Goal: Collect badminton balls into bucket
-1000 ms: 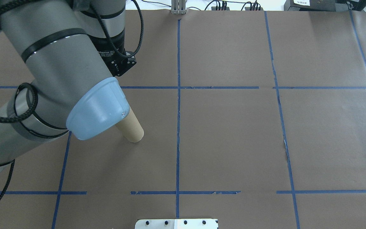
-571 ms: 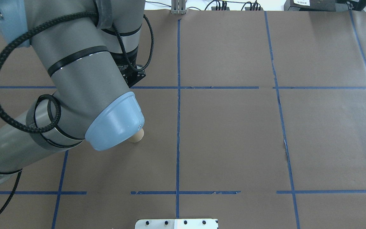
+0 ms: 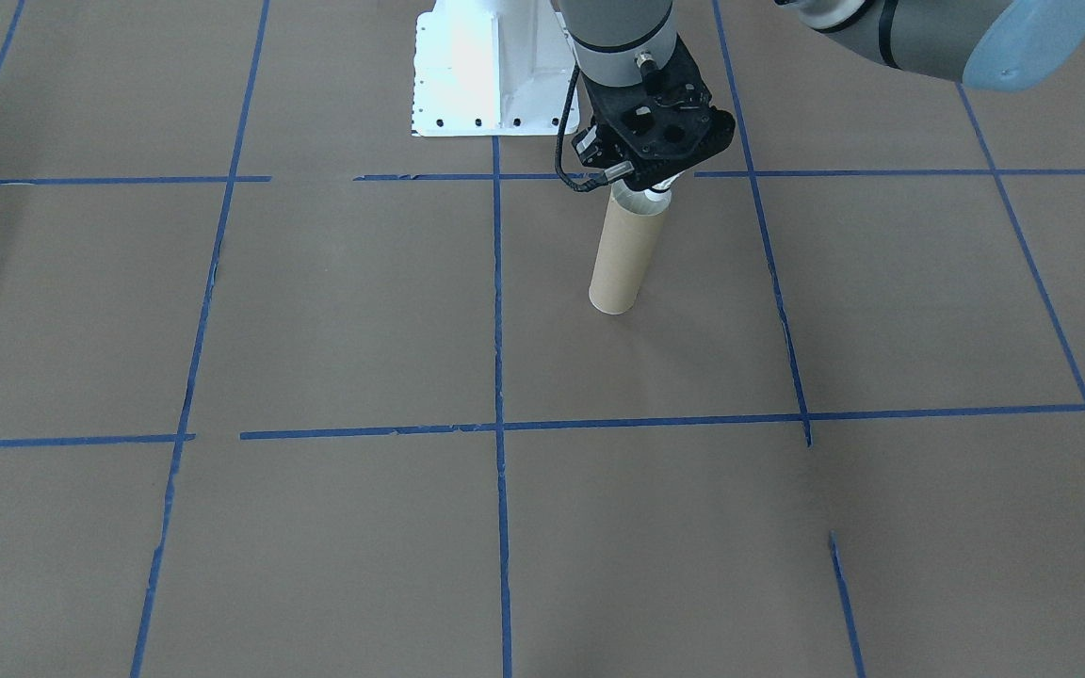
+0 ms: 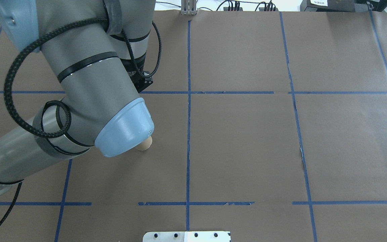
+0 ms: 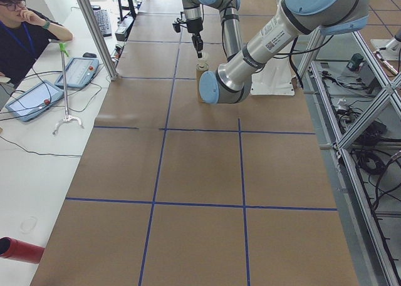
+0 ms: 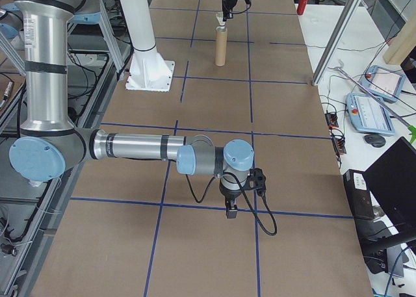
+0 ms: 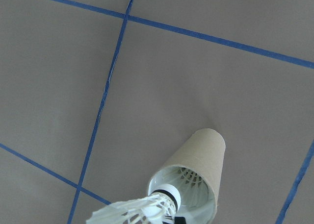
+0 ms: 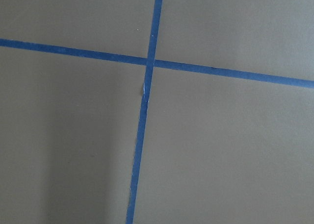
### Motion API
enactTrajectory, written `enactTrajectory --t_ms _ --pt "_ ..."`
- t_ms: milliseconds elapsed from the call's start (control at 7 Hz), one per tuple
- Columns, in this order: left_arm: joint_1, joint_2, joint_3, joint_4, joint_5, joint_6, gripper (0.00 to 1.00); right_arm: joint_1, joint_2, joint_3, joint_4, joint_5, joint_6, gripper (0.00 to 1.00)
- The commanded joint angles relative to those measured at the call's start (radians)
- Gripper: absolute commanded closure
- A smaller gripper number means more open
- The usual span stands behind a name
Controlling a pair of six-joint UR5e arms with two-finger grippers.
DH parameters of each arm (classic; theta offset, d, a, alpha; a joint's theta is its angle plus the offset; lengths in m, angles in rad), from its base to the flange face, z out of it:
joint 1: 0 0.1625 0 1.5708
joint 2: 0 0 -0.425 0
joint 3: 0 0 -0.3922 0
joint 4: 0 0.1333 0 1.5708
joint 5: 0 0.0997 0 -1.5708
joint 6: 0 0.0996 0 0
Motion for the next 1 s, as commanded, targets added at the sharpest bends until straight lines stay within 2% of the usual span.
enactTrajectory --t_ms 0,143,286,429,571,857 --pt "0.014 0.001 0.008 -0.015 -0.003 0.000 1.00 0.000 0.000 0.002 0.000 0.000 0.000 0.00" --pt "0.017 0.001 0.010 -0.022 -0.003 0.000 1.00 0.000 0.000 0.000 0.000 0.000 0.000 0.00" --pt "0.017 0.003 0.010 -0.031 -0.003 0.002 0.85 0.000 0.000 0.000 0.000 0.000 0.000 0.00" --pt "0.017 0.019 0.007 -0.054 -0.001 0.005 0.14 0.000 0.000 0.000 0.000 0.000 0.000 0.00" --pt "0.016 0.074 -0.024 -0.105 -0.001 0.005 0.00 0.000 0.000 0.000 0.000 0.000 0.000 0.00" --pt "-0.030 0.182 -0.157 -0.239 0.000 0.029 0.00 0.000 0.000 0.000 0.000 0.000 0.000 0.00"
